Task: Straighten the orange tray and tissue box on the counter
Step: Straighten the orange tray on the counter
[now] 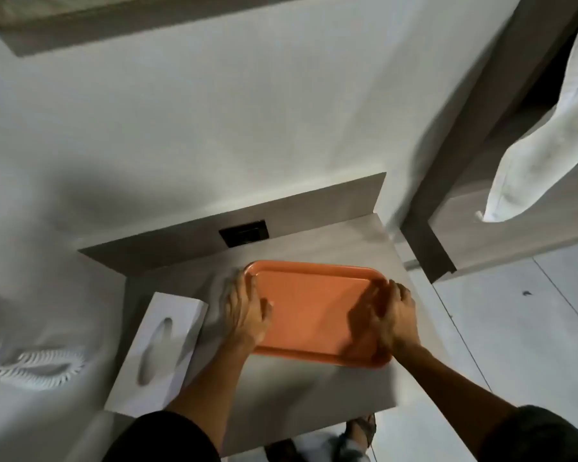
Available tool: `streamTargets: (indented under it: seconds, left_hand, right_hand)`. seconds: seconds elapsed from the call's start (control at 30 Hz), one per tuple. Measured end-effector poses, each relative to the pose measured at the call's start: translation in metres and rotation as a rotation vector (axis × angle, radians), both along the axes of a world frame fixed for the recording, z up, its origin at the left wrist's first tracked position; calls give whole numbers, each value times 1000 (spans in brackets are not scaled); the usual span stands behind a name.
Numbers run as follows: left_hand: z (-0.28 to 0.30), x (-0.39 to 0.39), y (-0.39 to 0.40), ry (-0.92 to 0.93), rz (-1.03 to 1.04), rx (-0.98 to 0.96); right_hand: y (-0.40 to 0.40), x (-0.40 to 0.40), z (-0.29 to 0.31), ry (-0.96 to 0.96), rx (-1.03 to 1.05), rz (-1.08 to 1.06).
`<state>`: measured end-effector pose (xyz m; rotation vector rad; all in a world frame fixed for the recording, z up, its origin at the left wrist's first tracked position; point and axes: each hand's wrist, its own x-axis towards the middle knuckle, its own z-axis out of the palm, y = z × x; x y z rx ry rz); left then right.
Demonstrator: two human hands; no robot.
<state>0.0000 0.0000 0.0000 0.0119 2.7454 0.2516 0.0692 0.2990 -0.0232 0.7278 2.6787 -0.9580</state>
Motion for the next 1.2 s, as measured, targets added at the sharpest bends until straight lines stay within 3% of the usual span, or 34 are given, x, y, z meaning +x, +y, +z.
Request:
streamTargets:
  seconds: [0.2, 0.33, 0.47, 0.63, 0.83, 1.07, 1.2]
  left_hand:
    - [-13, -4, -14, -140, 276, 16]
    - [-18, -4, -25, -81, 437, 141]
    - [-26, 6, -41, -64, 606, 335]
    - [-31, 16, -58, 50, 677, 351]
    - [-36, 16, -66, 175, 662, 382]
    - [-41, 12, -67, 119, 627, 333]
    - [-41, 32, -65, 168, 426, 177]
  right_hand:
    - [4, 12, -18, -54, -88, -219]
    - [8, 5, -28, -32, -62, -272]
    - [7, -13, -29, -20, -41, -238]
    - [-2, -59, -18, 6, -77, -151]
    - [-12, -90, -19, 7, -85, -83]
    - [-10, -88, -29, 57, -115, -72]
    - [-13, -72, -34, 136, -112, -33]
